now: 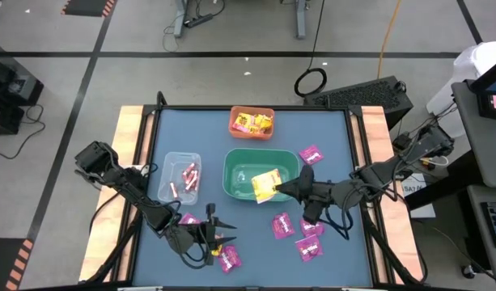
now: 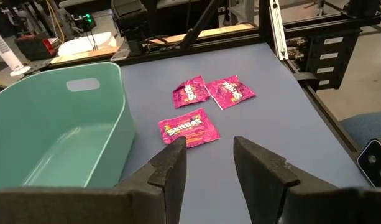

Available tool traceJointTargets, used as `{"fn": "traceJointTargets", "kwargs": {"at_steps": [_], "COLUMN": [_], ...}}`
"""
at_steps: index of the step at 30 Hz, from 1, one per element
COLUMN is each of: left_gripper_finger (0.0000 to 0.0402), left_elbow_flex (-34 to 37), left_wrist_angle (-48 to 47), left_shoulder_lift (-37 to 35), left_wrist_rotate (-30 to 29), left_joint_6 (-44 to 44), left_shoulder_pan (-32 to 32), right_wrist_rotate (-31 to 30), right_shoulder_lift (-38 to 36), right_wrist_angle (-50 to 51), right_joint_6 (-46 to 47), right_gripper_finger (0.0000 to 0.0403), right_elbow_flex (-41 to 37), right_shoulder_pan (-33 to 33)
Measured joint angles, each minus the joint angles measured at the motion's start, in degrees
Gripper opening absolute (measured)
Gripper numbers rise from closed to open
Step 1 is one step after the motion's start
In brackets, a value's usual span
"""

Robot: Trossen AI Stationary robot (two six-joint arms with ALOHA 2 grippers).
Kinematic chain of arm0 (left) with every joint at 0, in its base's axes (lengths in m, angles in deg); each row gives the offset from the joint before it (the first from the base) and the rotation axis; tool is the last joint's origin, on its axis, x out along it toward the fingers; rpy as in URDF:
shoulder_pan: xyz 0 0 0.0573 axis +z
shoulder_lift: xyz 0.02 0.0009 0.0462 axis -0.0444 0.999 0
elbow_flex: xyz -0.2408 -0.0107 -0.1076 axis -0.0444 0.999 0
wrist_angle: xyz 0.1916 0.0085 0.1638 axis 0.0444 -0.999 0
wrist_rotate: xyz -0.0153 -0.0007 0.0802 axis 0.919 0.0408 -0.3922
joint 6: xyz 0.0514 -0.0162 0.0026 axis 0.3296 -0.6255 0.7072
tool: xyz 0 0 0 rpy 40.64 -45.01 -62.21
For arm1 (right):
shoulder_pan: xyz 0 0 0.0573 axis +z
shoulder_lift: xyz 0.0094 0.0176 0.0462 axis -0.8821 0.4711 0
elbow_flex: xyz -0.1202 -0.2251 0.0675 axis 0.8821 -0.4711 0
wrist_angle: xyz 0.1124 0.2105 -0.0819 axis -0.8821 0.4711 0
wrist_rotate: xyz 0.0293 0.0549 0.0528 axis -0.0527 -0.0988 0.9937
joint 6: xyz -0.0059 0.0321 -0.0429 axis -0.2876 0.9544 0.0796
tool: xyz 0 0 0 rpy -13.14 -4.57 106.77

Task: Sort candy
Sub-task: Put the yellow candy into the orange bin

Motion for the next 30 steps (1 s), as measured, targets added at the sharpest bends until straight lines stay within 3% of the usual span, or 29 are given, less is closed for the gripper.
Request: {"fn": "traceJointTargets", "kwargs": {"at_steps": [12, 30], "left_gripper_finger": [0.0139, 0.0139], "left_elbow_flex": [0.02, 0.02], "left_wrist_angle": [-0.04, -0.13], "left_shoulder_lift": [0.0, 0.0], "left_wrist_rotate": [-0.16, -0.35], "left_joint_6": [-0.04, -1.42], "left_shoulder_pan": [-0.01, 0.0], "right_wrist_rotate": [0.14, 0.31], "right_shoulder_lift": [0.0, 0.0], "right_wrist_angle": [-1.08, -1.13], "right_joint_6": [3.44, 49.37], "right_gripper_finger": [0.002, 0.002], "right_elbow_flex": [0.02, 0.01], "right_shoulder_pan": [0.0, 0.0]}}
